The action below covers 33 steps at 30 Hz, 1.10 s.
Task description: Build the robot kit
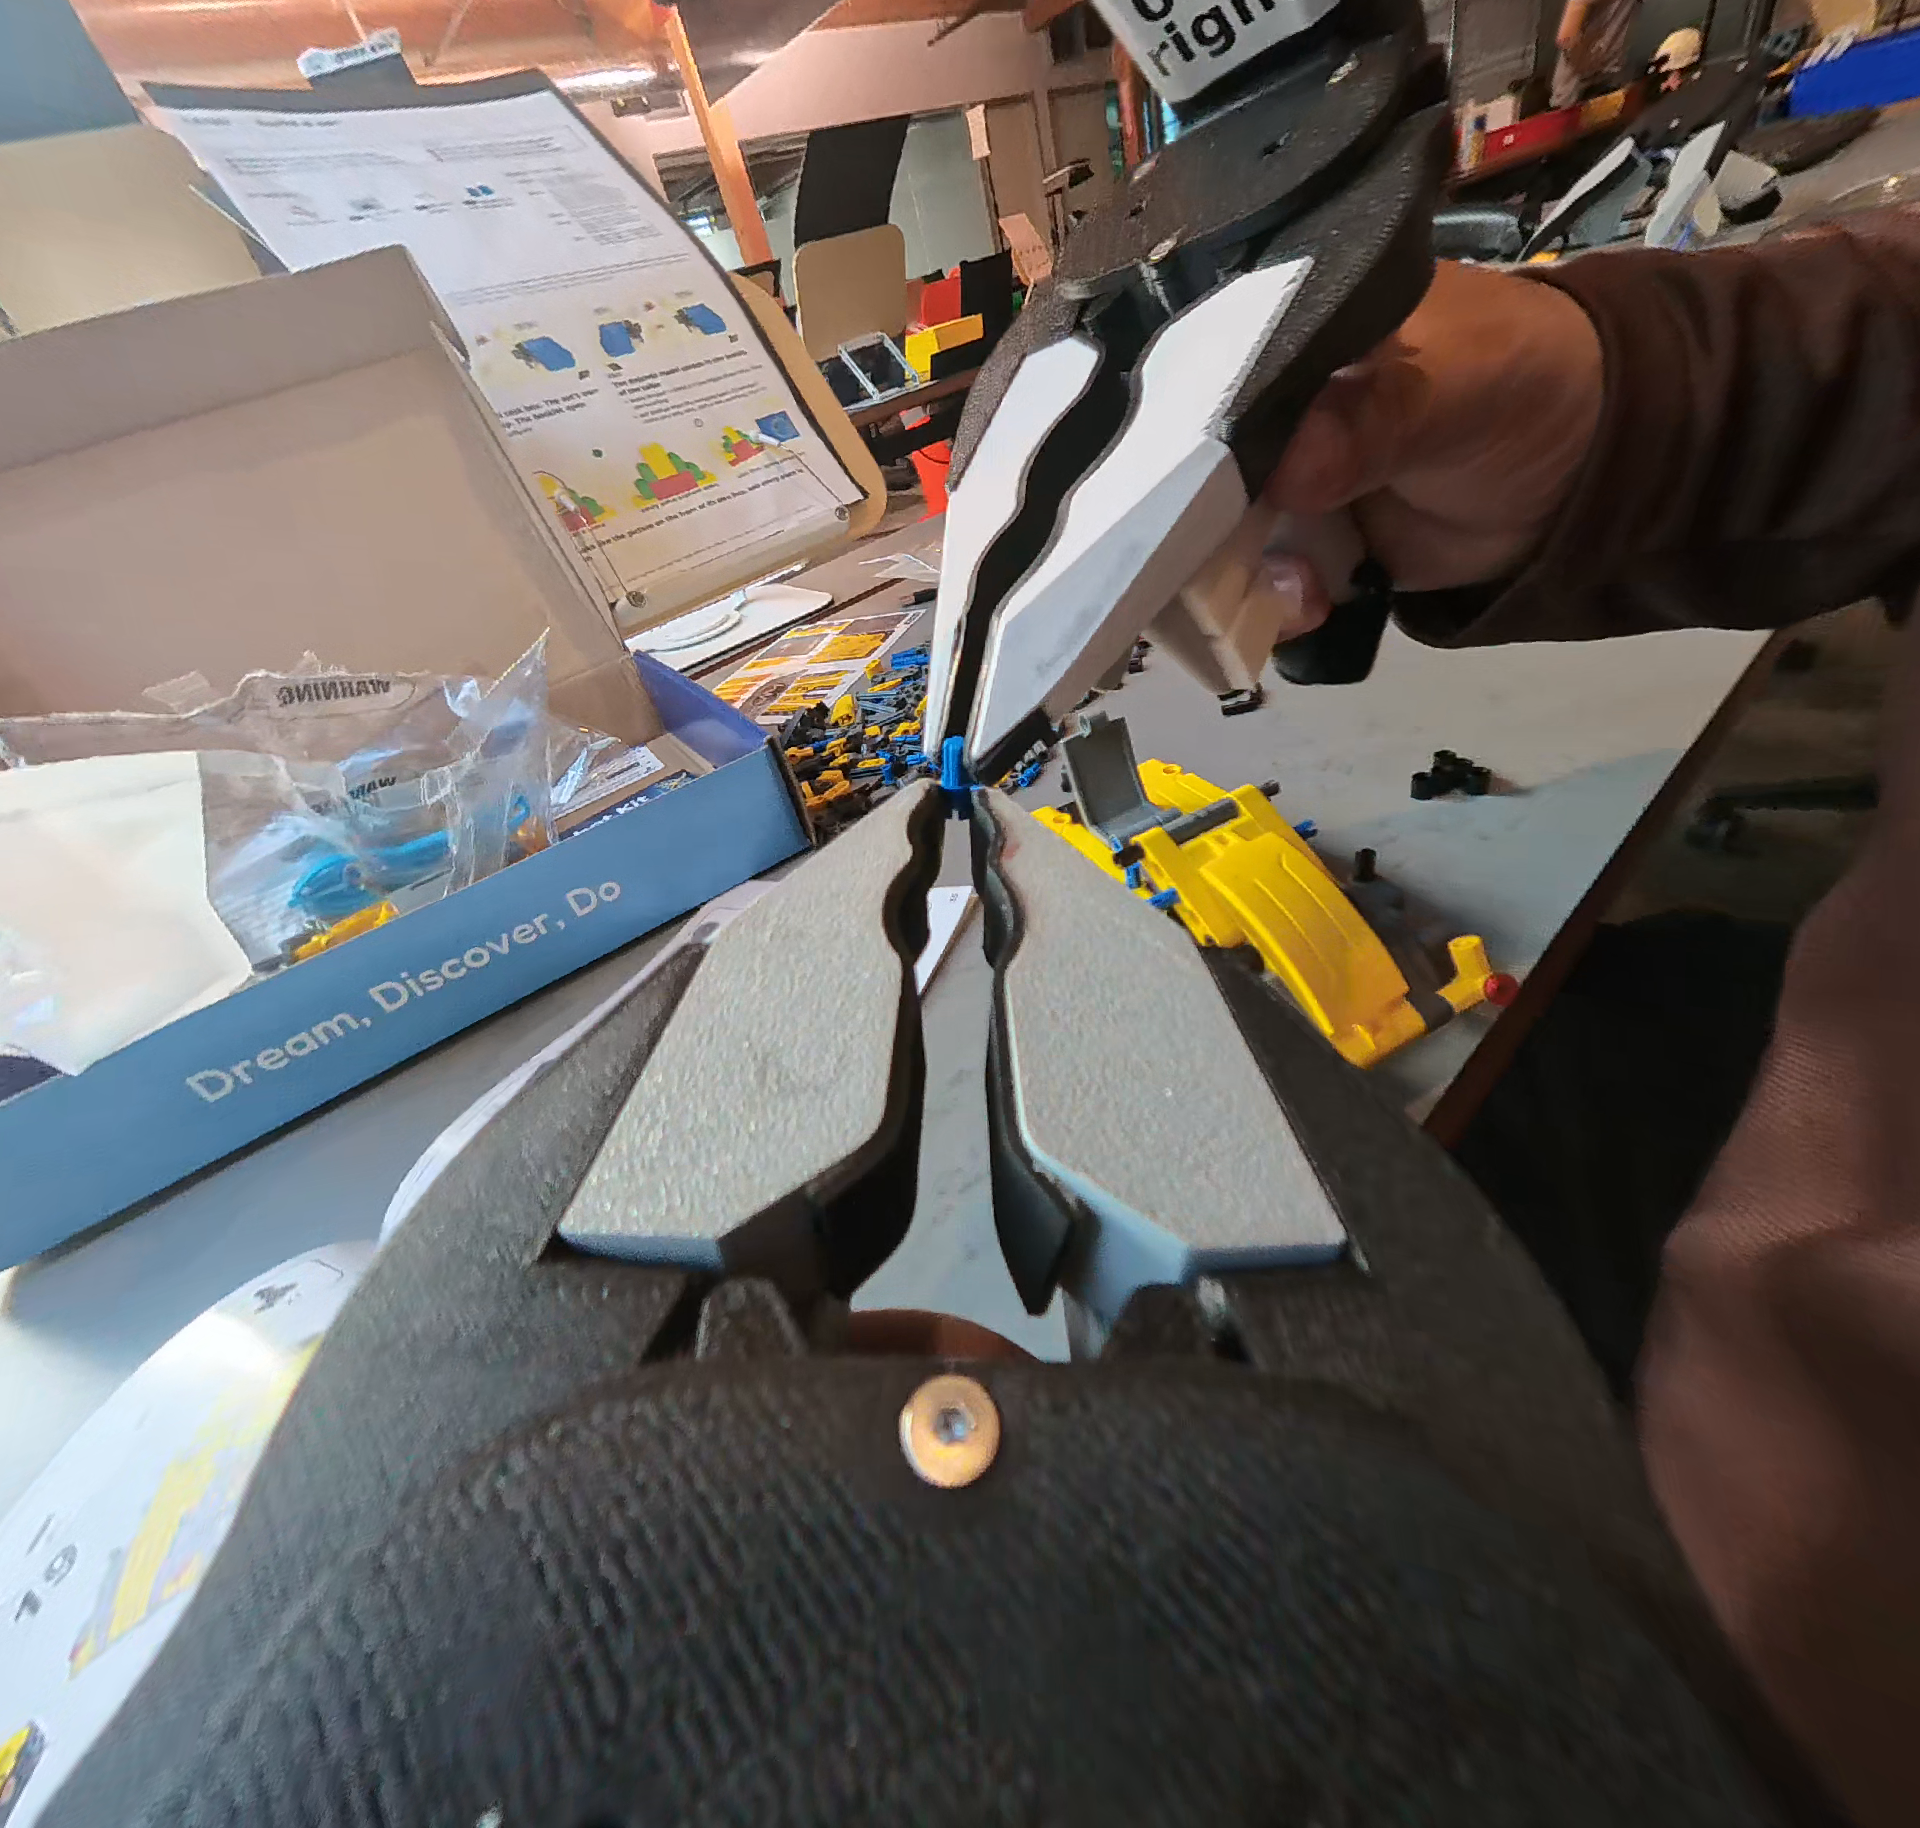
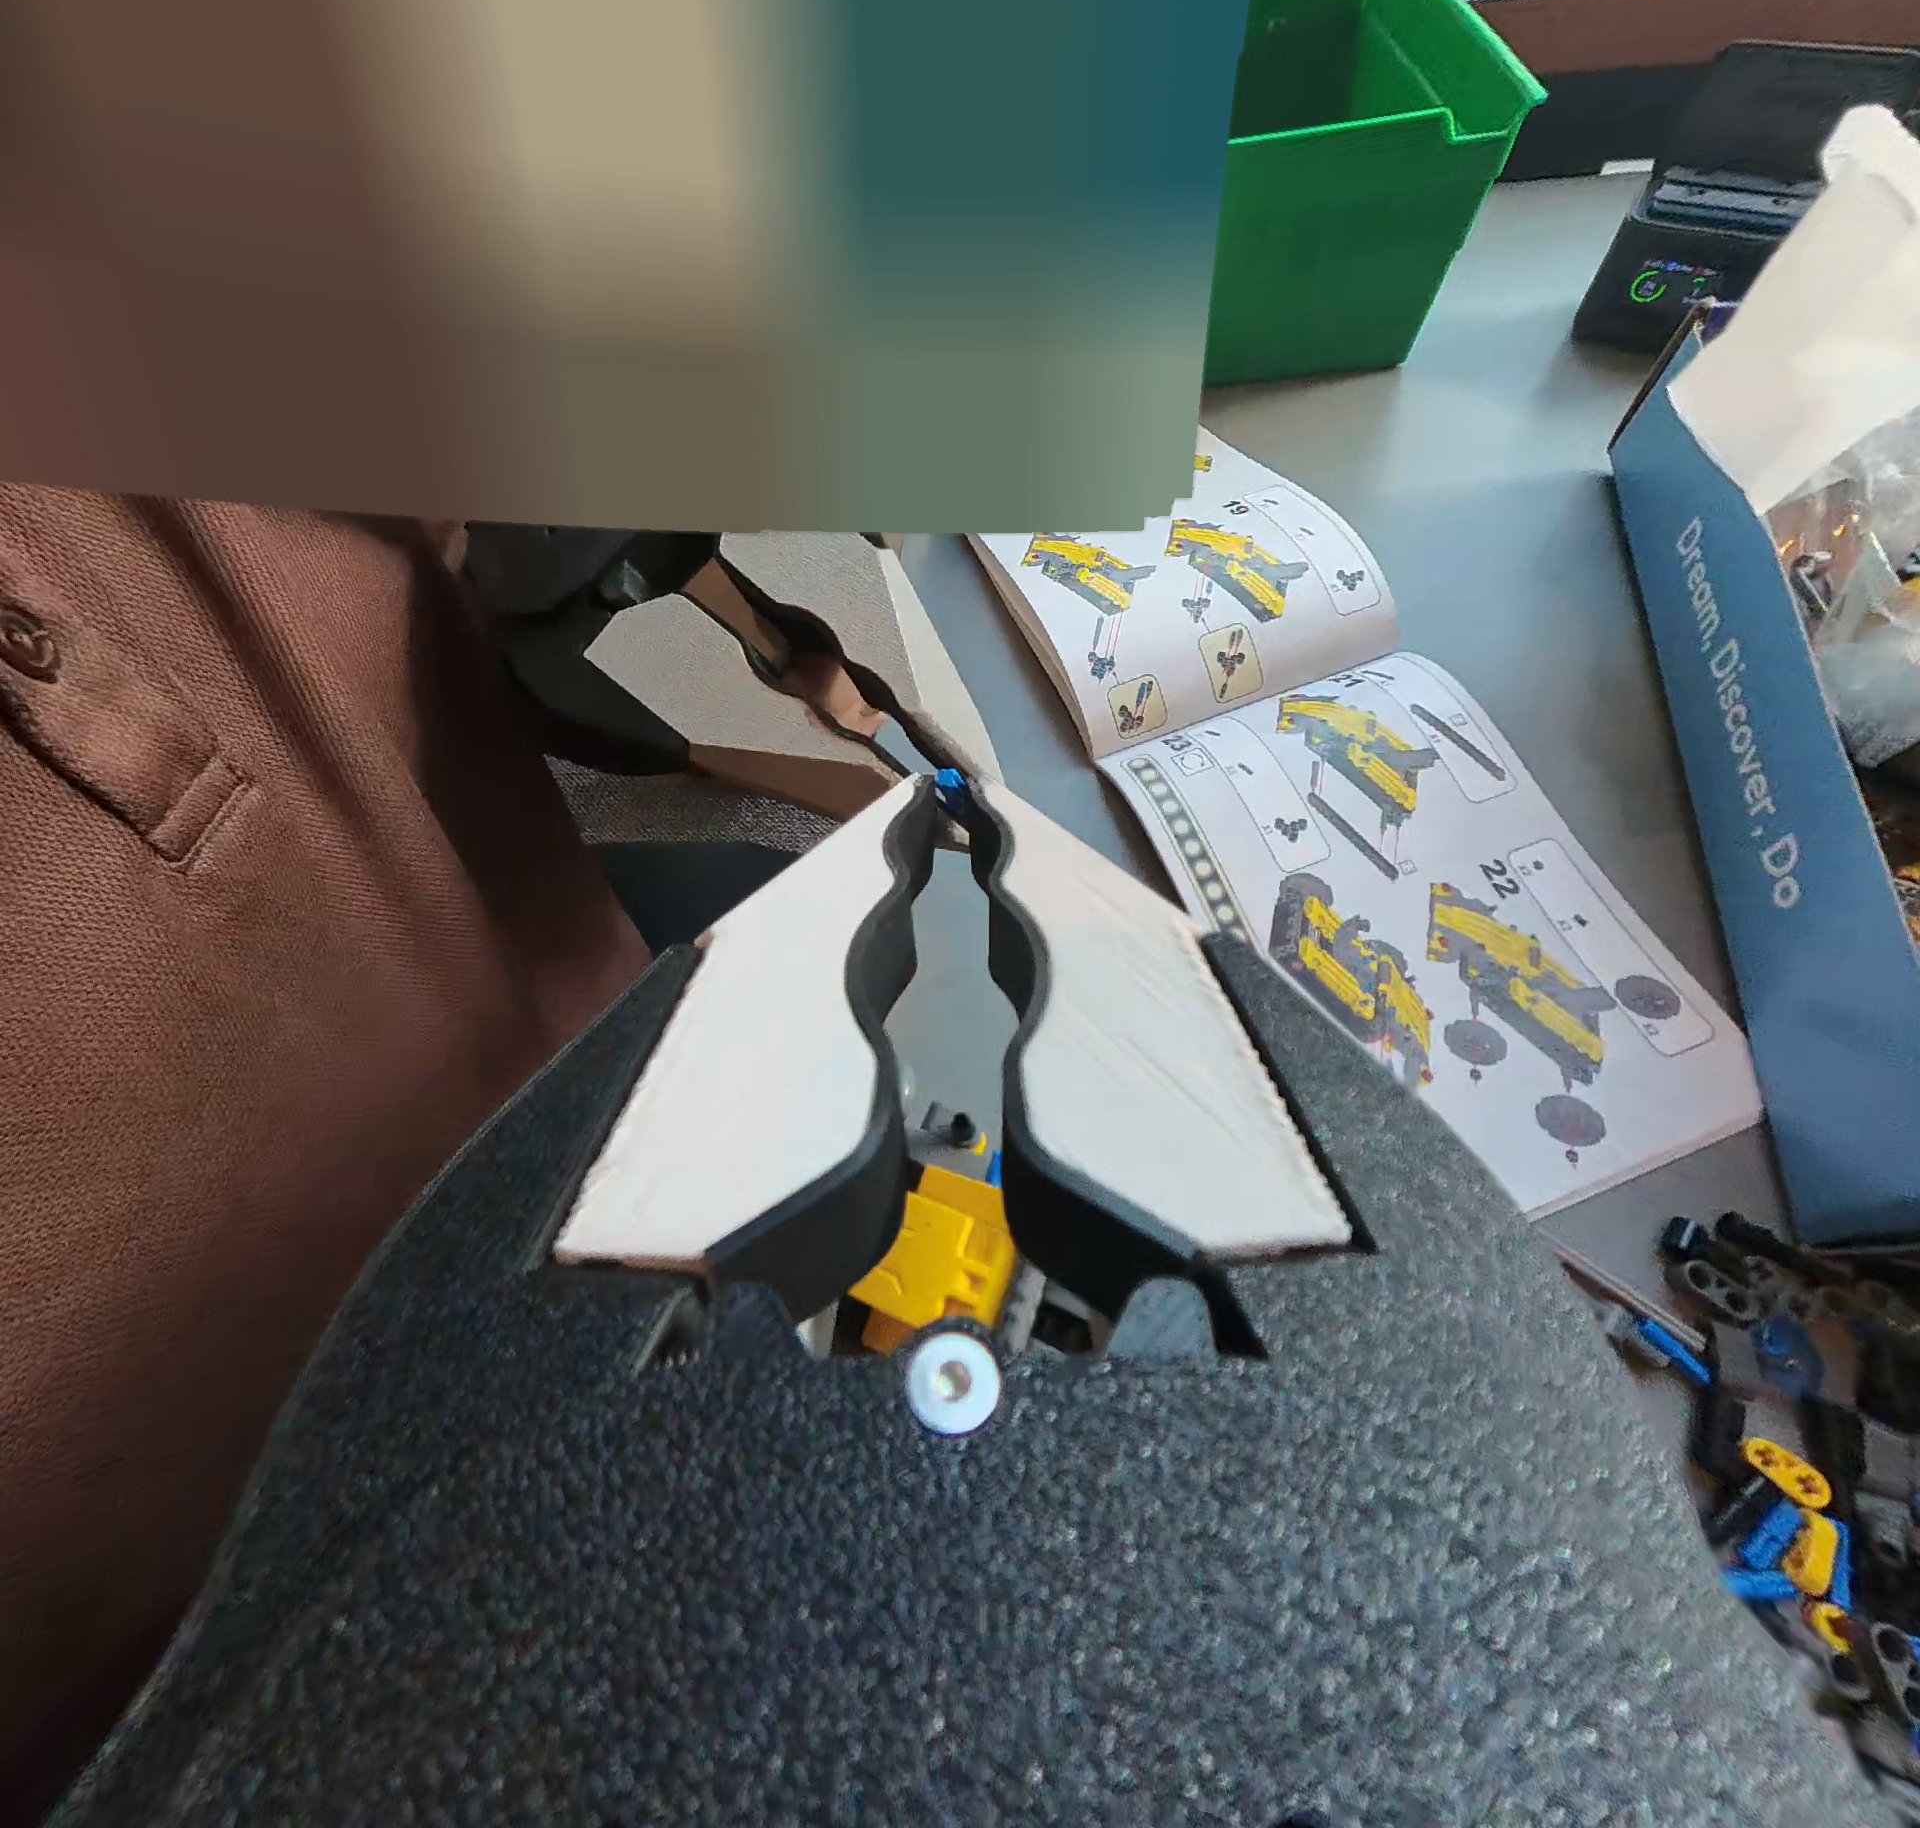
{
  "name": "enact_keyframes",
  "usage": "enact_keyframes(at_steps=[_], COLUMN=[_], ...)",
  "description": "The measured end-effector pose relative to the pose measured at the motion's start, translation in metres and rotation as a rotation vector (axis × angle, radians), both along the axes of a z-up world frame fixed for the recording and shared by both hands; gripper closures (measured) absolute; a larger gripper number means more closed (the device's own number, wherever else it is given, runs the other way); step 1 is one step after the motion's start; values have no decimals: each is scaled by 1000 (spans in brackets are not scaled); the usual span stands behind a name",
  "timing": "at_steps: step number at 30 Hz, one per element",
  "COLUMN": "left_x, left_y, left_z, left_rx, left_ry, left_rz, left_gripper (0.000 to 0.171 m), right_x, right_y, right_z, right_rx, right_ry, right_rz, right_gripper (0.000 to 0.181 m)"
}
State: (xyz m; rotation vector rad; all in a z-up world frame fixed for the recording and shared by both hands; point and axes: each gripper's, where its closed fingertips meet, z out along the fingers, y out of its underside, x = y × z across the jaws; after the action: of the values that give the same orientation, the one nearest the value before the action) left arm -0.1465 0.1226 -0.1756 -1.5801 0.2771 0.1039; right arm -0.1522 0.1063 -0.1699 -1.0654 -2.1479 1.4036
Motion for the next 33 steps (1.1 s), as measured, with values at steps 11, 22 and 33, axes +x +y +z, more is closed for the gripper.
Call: enact_keyframes(at_steps=[11, 22, 33], left_x=[-5, 5, 10], left_y=[1, 3, 4], left_z=[-7, -13, -18], left_rx=[-22, -39, -62], left_ry=[-61, -39, -23], left_rz=[-8, -23, -40], left_gripper=[169, 169, 169], right_x=[-5, 5, 12], right_y=[1, 5, 7], right_z=[-7, -13, -20], right_rx=[33, 22, 0], right_ry=[-3, -16, -36], right_rz=[12, 1, -21], right_gripper=[177, 176, 180])
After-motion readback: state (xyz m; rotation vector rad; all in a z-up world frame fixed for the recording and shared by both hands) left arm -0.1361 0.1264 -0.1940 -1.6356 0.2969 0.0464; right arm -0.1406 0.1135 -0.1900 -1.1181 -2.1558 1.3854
